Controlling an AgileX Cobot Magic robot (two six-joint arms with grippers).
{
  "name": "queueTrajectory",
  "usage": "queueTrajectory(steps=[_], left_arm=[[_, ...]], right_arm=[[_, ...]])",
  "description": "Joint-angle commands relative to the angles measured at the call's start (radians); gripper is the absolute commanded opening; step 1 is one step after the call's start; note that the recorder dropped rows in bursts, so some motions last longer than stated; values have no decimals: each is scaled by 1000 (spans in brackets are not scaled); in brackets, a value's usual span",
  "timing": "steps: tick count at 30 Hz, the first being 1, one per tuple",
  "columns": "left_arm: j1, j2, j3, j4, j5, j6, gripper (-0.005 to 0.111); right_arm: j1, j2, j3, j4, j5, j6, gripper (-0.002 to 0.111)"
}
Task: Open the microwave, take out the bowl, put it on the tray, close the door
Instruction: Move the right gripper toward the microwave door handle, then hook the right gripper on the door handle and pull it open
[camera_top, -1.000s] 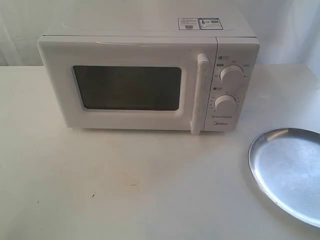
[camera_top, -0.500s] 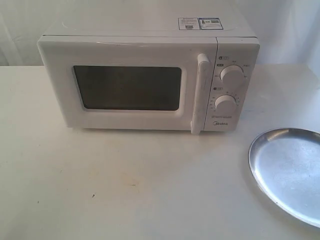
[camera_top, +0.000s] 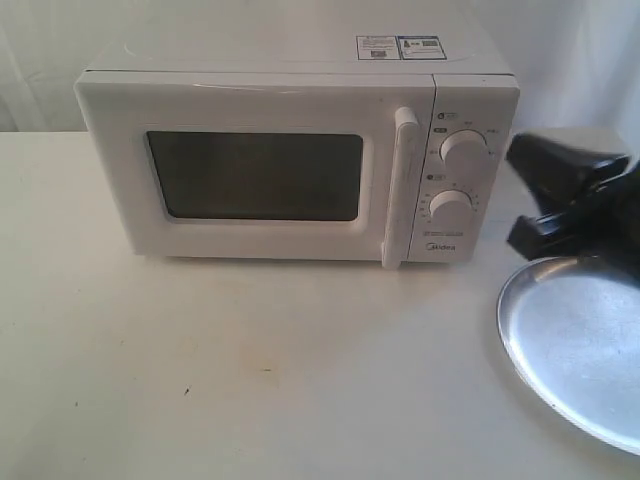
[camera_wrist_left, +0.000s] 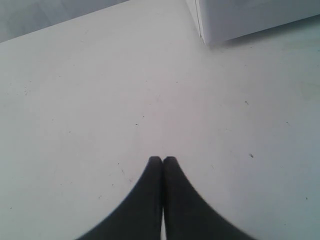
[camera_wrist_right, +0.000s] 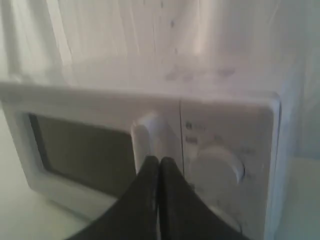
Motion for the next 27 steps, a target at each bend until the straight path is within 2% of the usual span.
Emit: queueTrajectory(steps=[1, 6, 11, 15, 21, 24, 27], left_arm=[[-4, -3, 2, -4, 0, -4, 0], [-4, -3, 2, -4, 0, -4, 0], [-4, -3, 2, -4, 0, -4, 0], [-4, -3, 2, -4, 0, -4, 0], [-4, -3, 2, -4, 0, -4, 0], [-4, -3, 2, -4, 0, -4, 0], [-4, -3, 2, -4, 0, -4, 0]], right_arm=[[-2, 283, -54, -15, -84, -197, 0], [-2, 495, -81, -17, -298, -357, 0], [13, 572, -146, -57, -298, -355, 6], [49, 601, -205, -59, -298, -355, 25], [129, 640, -278, -65, -298, -355, 67], [181, 667, -319, -75, -253, -355, 66], [224, 691, -355, -77, -149, -355, 47]])
